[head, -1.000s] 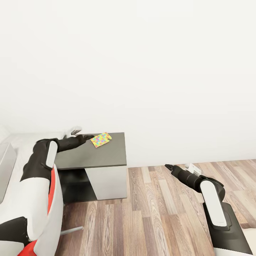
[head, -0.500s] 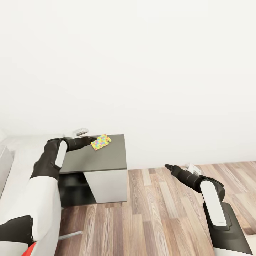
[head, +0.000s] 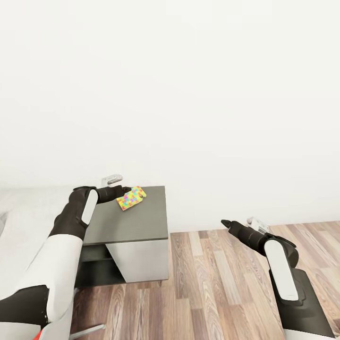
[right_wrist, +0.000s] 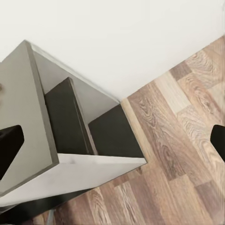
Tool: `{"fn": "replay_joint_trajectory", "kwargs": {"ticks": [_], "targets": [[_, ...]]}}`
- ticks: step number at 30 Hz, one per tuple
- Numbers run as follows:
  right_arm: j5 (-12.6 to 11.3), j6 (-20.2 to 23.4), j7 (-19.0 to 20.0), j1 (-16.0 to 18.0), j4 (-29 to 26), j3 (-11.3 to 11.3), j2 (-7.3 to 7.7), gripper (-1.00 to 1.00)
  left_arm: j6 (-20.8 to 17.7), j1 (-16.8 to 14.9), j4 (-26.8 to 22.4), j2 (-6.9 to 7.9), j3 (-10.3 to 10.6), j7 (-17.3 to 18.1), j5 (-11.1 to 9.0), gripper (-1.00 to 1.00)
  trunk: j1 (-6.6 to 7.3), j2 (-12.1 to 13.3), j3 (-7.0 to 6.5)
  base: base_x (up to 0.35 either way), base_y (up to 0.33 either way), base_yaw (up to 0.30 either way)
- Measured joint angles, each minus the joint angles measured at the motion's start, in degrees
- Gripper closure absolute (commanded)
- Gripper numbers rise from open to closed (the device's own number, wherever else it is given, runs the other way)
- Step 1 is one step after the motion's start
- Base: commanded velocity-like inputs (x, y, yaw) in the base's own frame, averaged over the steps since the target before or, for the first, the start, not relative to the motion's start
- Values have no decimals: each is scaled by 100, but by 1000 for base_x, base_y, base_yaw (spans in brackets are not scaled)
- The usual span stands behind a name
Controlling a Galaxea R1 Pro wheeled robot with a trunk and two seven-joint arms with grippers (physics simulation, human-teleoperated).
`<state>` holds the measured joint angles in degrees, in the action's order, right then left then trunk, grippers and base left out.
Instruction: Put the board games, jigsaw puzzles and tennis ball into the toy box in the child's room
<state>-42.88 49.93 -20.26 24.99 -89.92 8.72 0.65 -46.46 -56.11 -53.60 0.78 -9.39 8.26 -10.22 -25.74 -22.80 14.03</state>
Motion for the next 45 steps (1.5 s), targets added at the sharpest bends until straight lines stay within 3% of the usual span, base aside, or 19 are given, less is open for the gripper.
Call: {"fn": "replay_joint_trajectory", "kwargs": {"ticks": [4,20,45], "targets": [[145,-92,5,0,6,-2,-1,-100,1,0,2,-13,3,-60,0,-100,-1,0,0,17,0,0],[170,-176,-3,0,50,-12,4,-100,0,0,21,-80,10,-485,-20,-100,0,0,-12,104,0,0],[173,-185,-4,0,53,-3,4,-100,-171,0,-147,-34,29,-425,-55,-100,0,0,-233,4,0,0]]}}
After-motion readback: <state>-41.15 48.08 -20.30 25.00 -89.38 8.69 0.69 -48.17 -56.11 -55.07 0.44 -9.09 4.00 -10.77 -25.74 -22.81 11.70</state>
